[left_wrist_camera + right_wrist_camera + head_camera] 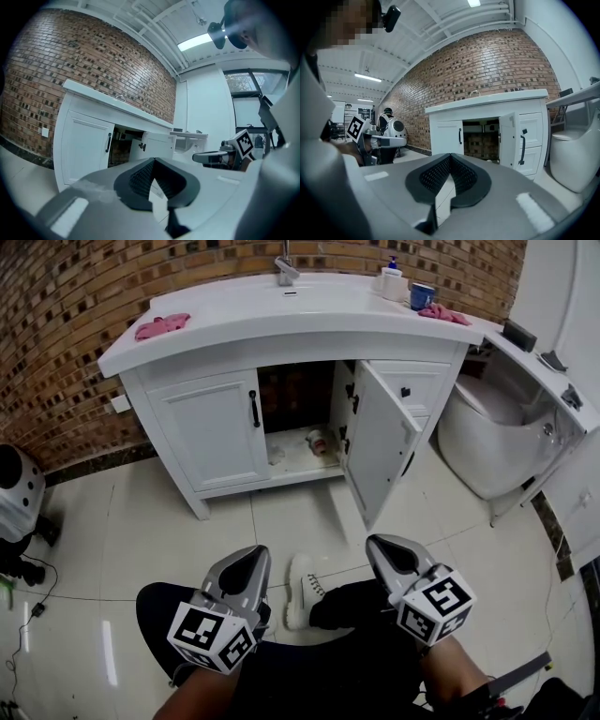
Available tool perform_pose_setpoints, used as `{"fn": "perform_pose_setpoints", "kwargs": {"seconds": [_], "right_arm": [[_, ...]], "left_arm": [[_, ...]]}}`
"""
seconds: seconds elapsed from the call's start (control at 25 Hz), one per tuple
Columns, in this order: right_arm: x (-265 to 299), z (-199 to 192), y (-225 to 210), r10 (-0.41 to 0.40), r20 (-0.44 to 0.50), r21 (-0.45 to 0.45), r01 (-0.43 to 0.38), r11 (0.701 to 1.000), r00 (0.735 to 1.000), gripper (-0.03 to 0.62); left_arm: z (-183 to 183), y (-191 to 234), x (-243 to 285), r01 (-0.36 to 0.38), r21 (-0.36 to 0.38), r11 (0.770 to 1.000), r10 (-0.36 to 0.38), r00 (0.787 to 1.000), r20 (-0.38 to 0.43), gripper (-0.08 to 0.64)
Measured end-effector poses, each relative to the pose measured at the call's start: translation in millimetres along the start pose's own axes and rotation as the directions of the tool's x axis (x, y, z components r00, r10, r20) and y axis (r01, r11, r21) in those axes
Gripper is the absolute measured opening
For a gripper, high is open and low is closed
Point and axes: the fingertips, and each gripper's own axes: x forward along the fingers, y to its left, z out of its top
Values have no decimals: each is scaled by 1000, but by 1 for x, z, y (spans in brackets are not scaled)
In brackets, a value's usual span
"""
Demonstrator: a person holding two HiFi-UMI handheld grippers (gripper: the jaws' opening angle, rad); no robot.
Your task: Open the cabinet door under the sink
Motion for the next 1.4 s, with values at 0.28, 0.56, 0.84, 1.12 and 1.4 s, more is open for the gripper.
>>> {"fn": "perform_pose_setpoints", "kwargs": {"seconds": [0.28, 0.56, 0.84, 1.12, 1.4], "right_arm": [[-4, 4, 12, 13, 10, -21, -13, 1000, 1000, 8], [-4, 4, 15, 24, 15, -13, -24, 1000, 1000, 8], [-3, 0, 15, 21, -2, -13, -21, 1000, 1000, 8], [0, -1, 15, 21, -2, -15, -21, 1000, 1000, 8], [5, -1, 12, 21, -7, -17, -21, 1000, 1000, 6]], "left_arm": [[1, 0, -10, -7, -5, 1000, 7, 1000, 11, 3], [2, -2, -12, -8, 5, 1000, 8, 1000, 13, 3], [0, -4, -9, 4, 9, 1000, -4, 1000, 8, 3], [0, -2, -7, 6, 5, 1000, -6, 1000, 10, 3], [-1, 0, -6, 3, 2, 1000, -3, 1000, 4, 3]]}}
